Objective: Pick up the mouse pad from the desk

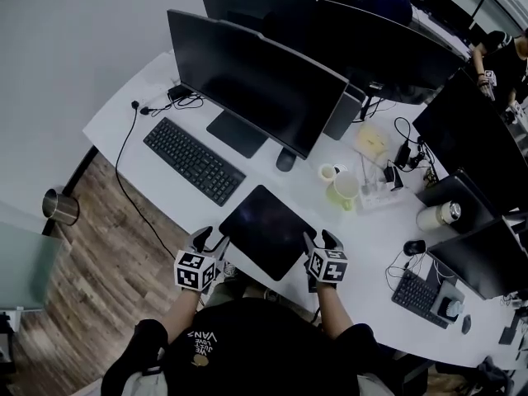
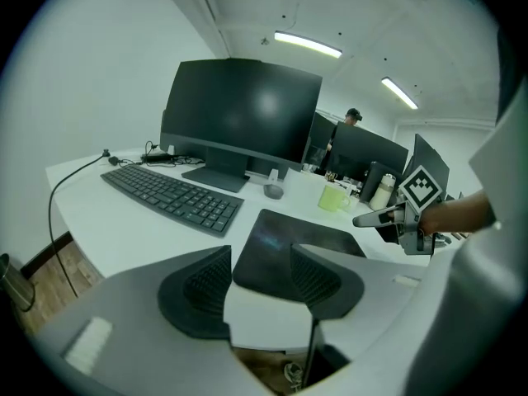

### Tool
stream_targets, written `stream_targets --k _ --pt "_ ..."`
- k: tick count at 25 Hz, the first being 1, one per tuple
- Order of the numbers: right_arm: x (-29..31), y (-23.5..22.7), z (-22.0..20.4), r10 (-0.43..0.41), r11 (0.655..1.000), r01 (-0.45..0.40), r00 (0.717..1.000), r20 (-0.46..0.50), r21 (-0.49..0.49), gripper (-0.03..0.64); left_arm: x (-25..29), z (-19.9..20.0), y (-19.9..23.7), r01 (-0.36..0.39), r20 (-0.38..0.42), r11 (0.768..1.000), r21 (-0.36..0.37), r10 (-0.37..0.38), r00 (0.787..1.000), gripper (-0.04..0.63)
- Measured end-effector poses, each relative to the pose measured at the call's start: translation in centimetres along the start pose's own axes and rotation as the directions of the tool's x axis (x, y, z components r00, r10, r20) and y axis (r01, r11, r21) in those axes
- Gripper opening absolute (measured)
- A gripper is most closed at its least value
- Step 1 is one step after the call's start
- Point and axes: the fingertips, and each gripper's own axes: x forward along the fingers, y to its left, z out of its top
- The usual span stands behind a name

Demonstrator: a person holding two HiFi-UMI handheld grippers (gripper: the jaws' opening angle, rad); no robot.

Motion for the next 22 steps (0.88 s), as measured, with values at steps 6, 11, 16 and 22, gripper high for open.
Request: stream_targets --k 6,11,16,22 --pt "2.6 -0.7 -0.8 -0.081 0.997 0.08 0.993 -0.08 -0.014 0.255 1.1 -1.0 2.1 0.022 -0.083 1.0 -0.009 -0.023 0.996 0.212" --pt "3.7 -1.3 -1.9 -0.125 0.992 0.124 0.984 -0.127 -0.018 0.26 1.9 -1.7 2.6 0.05 -0.141 0.998 -0.038 -0.055 0.989 0.236" --pt "3.9 -0.9 -1.9 -0.132 0.991 0.129 0.984 -0.119 -0.031 0.245 3.0 -2.1 2.5 0.073 -0.191 0.996 -0.047 -0.08 0.978 0.259" --pt "3.9 -0.2 -2.0 -0.097 0.995 0.092 0.987 -0.125 -0.039 0.18 4.1 -2.5 1.5 0.089 -0.234 0.995 -0.044 -0.097 0.967 0.272"
